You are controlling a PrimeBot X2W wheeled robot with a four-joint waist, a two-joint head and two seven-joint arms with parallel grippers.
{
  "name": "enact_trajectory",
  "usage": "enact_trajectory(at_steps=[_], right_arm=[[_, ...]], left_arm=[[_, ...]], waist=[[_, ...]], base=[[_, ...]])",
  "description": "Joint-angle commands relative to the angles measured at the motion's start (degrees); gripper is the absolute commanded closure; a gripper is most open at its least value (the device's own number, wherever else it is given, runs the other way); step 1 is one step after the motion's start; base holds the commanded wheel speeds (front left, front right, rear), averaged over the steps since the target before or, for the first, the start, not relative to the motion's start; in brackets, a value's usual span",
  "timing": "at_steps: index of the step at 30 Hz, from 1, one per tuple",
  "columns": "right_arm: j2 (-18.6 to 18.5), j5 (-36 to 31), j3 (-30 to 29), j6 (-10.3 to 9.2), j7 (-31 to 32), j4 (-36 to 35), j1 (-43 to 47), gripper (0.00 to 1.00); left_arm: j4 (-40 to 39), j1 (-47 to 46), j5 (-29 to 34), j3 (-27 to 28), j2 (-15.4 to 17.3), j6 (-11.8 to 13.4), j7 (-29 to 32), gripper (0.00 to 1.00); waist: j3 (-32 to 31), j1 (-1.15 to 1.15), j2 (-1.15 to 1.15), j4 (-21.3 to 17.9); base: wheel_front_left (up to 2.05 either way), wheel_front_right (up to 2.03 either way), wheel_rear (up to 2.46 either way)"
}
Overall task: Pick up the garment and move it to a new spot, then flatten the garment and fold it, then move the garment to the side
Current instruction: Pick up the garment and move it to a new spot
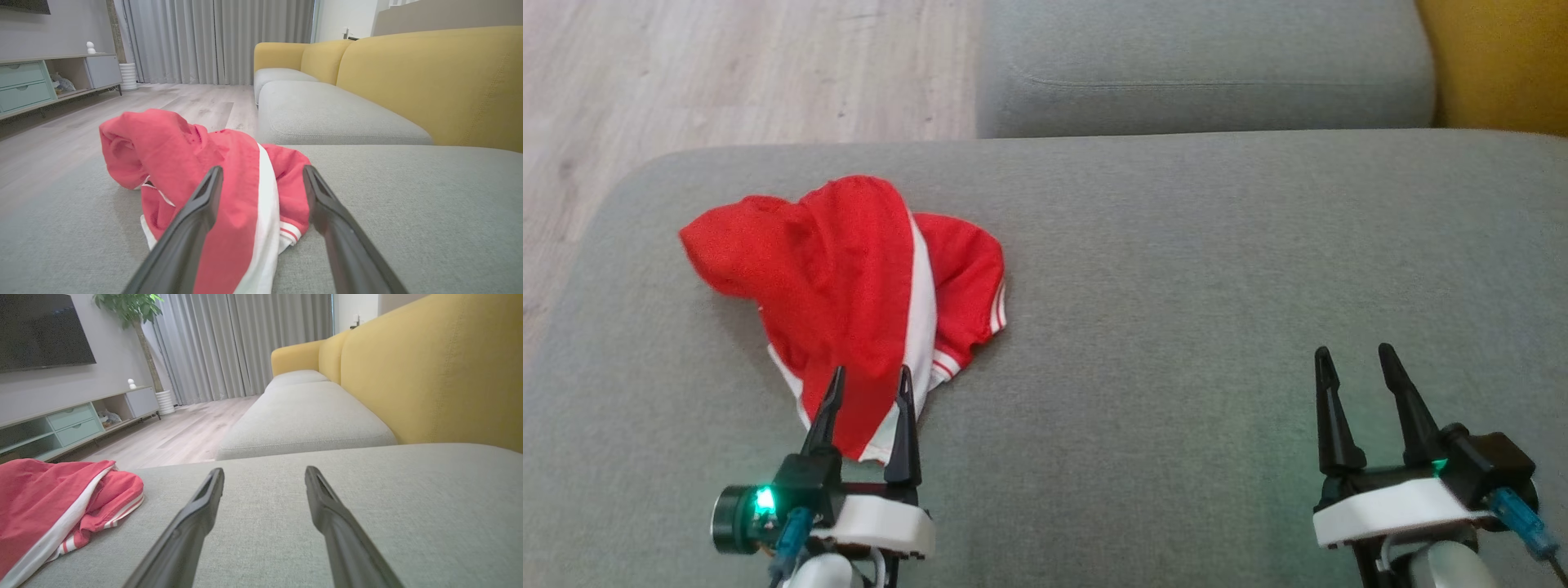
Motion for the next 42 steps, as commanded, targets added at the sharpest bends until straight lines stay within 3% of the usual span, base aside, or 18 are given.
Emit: enact_trajectory(at_steps=[1,25,42], right_arm=[[-0.5,-0.1,1.5,0.43,-0.4,-2.0,-1.8,0.0],[-0.5,0.6,9.0,0.43,-0.4,-1.7,-0.9,0.0],[-0.5,0.9,10.4,0.43,-0.4,-2.0,-0.6,0.0]], left_arm=[[-1.3,-1.3,0.6,2.3,0.0,0.0,-0.3,0.0],[-1.9,1.0,1.2,7.0,-0.2,0.0,-0.3,0.0],[-2.0,0.7,2.7,8.0,0.3,-0.3,-0.3,0.0]], waist=[[0.1,0.0,0.0,1.1],[-1.6,0.0,0.0,12.1],[-0.5,0.0,0.0,14.6]], base=[[0.0,0.0,0.0],[0.0,0.0,0.0],[0.0,0.0,0.0]])
